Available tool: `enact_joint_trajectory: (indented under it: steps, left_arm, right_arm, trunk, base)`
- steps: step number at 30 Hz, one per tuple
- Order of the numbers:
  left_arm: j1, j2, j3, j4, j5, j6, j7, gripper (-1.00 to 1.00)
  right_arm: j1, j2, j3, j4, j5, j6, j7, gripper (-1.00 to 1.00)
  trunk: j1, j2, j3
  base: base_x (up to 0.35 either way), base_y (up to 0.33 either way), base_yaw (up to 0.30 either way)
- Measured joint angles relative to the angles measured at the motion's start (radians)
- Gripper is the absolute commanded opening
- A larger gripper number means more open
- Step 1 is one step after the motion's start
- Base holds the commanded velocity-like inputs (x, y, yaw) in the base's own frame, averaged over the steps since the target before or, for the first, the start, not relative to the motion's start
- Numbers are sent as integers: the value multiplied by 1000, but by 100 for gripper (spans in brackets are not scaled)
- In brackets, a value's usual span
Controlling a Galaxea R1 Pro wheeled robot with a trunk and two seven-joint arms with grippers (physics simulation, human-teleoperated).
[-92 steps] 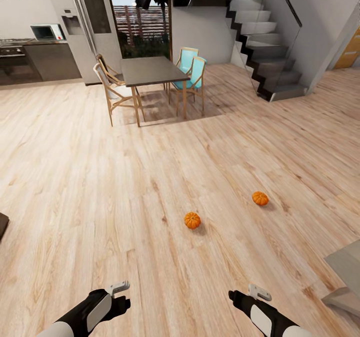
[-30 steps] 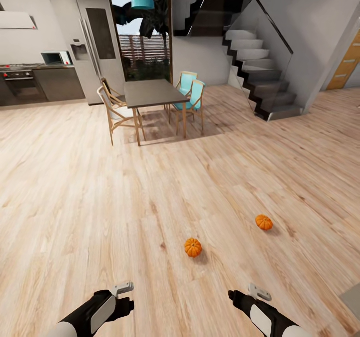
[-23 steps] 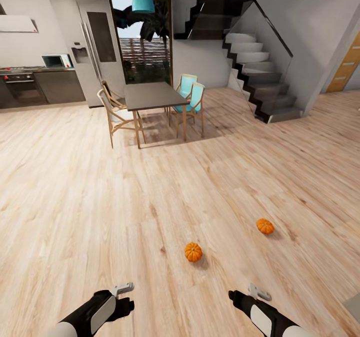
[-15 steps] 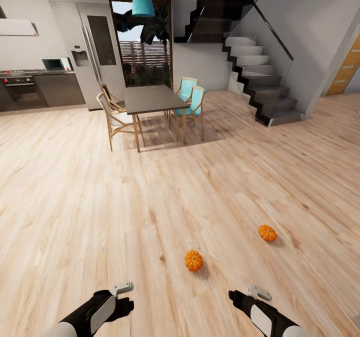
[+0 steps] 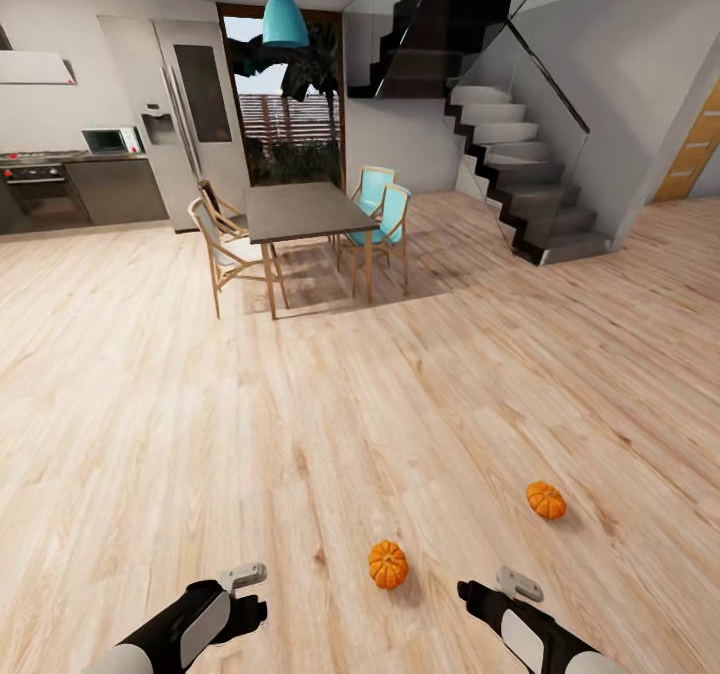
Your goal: Place each of the two pumpkins and all three candles from the living room inside a cabinet in the living room (use any cabinet), then make sure every cabinet is closed, and position the cauldron so it is next to a table in the living room.
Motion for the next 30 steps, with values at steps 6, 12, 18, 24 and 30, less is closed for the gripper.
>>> enact_joint_trajectory:
  steps: [6,12,18,24,30]
  left_arm:
    - [0,1,0,0,0,0,0,100]
    - [0,0,0,0,0,0,0,100]
    - [0,0,0,0,0,0,0,100]
    - [0,0,0,0,0,0,0,100]
    - [0,1,0,0,0,0,0,100]
  right_arm:
    - [0,-1,0,-1,-1,1,0,100]
    - [0,-1,0,0,-1,0,0,100]
    - [0,-1,0,-1,-1,-1,0,100]
    - [0,-1,0,0,-1,-1,0,100]
    - [0,-1,0,-1,-1,-1,0,100]
  trunk:
    - [0,0,4]
    - [0,0,5]
    - [0,0,5]
    - [0,0,5]
    - [0,0,5]
  base:
    - [300,-126,10]
    - [177,-99,1]
    - [153,-235,0]
    - [201,-208,0]
    - [184,-200,0]
